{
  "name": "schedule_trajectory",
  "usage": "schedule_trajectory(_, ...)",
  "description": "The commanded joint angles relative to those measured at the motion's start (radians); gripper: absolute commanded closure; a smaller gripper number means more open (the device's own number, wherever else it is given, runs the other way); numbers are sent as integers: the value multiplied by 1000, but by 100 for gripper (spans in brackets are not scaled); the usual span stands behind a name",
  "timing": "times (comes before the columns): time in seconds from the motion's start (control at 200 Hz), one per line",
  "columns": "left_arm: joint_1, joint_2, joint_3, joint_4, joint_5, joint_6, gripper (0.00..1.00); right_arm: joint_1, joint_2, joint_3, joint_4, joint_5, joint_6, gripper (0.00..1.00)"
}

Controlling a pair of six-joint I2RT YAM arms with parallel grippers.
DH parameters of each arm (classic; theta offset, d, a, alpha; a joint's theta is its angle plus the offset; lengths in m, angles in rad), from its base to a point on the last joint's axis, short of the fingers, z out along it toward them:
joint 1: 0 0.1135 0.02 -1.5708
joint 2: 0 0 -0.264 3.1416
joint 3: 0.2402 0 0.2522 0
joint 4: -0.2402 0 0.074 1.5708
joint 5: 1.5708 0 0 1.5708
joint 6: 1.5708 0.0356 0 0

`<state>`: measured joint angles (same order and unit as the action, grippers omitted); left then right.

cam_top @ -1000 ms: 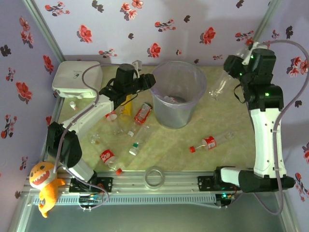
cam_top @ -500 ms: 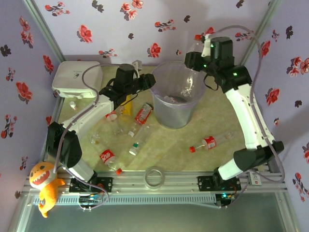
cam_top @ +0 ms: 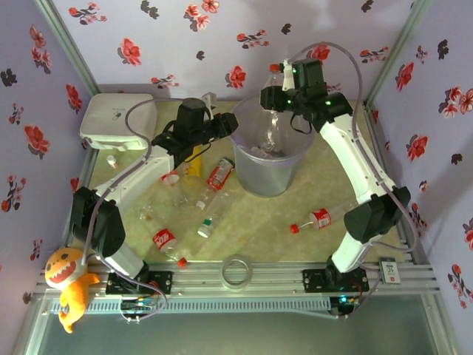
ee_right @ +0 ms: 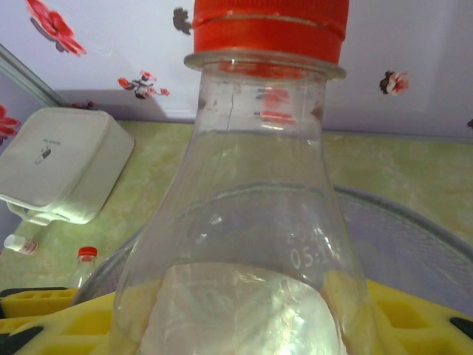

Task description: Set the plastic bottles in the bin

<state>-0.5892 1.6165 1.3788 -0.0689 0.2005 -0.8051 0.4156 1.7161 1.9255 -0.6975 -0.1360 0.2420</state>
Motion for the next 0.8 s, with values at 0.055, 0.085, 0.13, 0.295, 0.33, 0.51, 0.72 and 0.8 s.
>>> schedule_trajectory(0.055, -8, -10, -21, -12, -19, -2, 68, 27, 6, -29, 23, -57, -23, 53)
schedule_trajectory(0.085, -8, -10, -23, -11, -20, -3, 68, 30, 5, -48, 24, -66, -21, 53)
schedule_trajectory(0.13, -7, -10, -23, -9, -21, -3, 68, 34, -1, -75, 27, -80, -17, 52)
schedule_trajectory(0.295, -8, -8, -27, -4, -26, -9, 68, 38, -29, -196, 57, -105, -4, 51)
schedule_trajectory(0.33, -8, -7, -27, -2, -26, -10, 68, 38, -34, -219, 64, -108, 2, 50)
schedule_trajectory(0.51, -8, -6, -26, 0, -30, -13, 68, 38, -36, -295, 90, -140, 19, 44)
schedule_trajectory(0.72, -8, -9, -29, 3, -35, -20, 68, 38, -18, -307, 87, -164, 19, 29)
schedule_trajectory(0.8, -8, -10, -31, 4, -36, -21, 68, 38, -12, -305, 83, -164, 18, 26)
